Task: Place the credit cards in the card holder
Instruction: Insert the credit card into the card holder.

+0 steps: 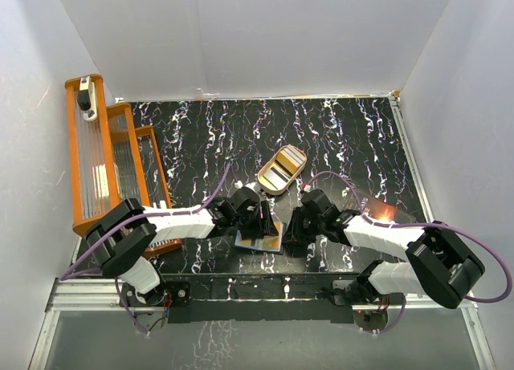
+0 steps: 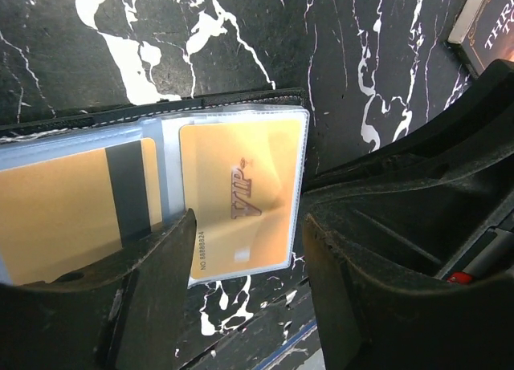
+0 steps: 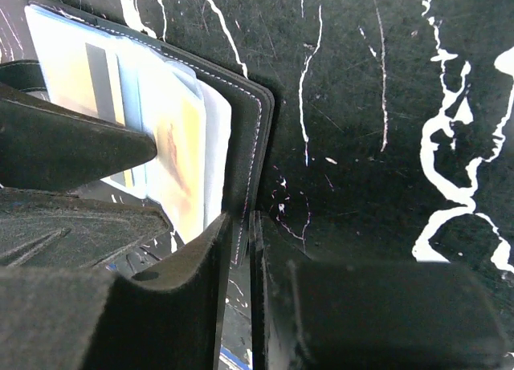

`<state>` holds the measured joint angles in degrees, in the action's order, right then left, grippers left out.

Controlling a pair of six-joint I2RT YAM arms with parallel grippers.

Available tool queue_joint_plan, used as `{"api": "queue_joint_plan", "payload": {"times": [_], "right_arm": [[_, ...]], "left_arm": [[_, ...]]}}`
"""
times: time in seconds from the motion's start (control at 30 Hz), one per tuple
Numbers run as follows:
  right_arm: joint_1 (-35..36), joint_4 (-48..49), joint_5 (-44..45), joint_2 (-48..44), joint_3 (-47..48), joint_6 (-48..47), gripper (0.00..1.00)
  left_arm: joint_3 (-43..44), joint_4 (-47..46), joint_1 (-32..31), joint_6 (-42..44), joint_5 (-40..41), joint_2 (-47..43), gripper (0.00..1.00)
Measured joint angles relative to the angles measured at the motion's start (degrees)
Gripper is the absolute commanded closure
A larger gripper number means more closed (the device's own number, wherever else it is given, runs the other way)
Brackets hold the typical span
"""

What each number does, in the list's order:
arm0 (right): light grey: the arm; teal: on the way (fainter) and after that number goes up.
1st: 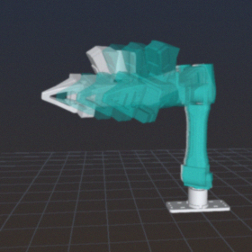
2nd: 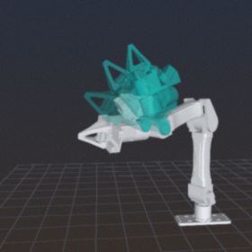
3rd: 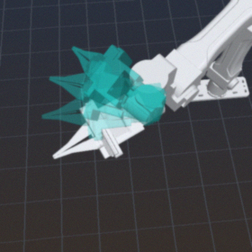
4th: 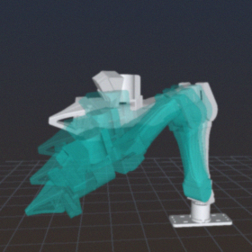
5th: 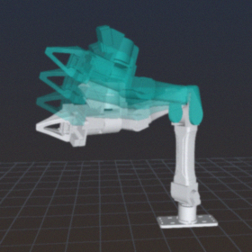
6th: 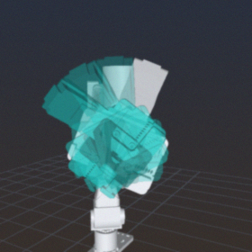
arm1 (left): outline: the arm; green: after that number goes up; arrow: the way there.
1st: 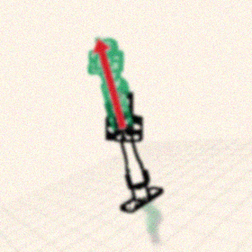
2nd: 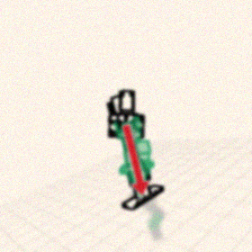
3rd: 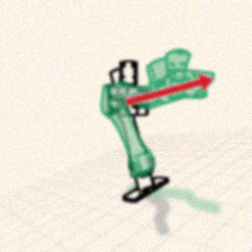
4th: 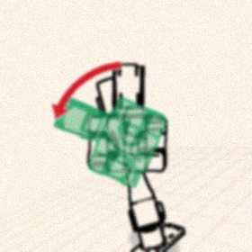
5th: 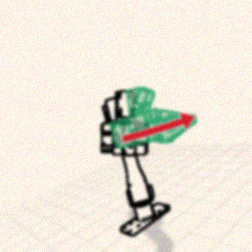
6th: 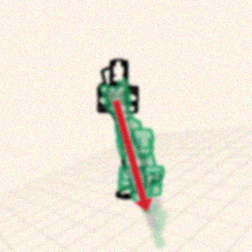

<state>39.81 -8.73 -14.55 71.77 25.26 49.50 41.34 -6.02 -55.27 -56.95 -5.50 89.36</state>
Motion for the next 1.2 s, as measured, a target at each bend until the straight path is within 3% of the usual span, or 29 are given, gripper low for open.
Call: {"api": "queue_joint_plan", "payload": {"times": [0.27, 0.53, 0.87, 1.2], "right_arm": [[0.15, -0.83, 1.77, 0.09, 0.63, -2.34, 0.88], [0.22, -5.35, 5.14, -2.05, 1.57, -2.84, 0.82], [0.79, -11.32, 8.70, -9.03, 6.27, 1.01, 0.75], [5.62, -11.85, 10.16, -4.72, 12.13, 5.99, 0.68]], "left_arm": [[-0.42, 0.33, 0.00, -2.14, -0.15, -2.86, 0.40], [-0.35, 5.70, 1.29, -1.64, 1.97, -8.96, 0.38], [-0.04, 15.17, 14.49, 4.63, 0.11, -13.97, 0.37], [-2.62, 21.40, 19.12, 9.94, -5.40, -17.33, 0.35]]}}
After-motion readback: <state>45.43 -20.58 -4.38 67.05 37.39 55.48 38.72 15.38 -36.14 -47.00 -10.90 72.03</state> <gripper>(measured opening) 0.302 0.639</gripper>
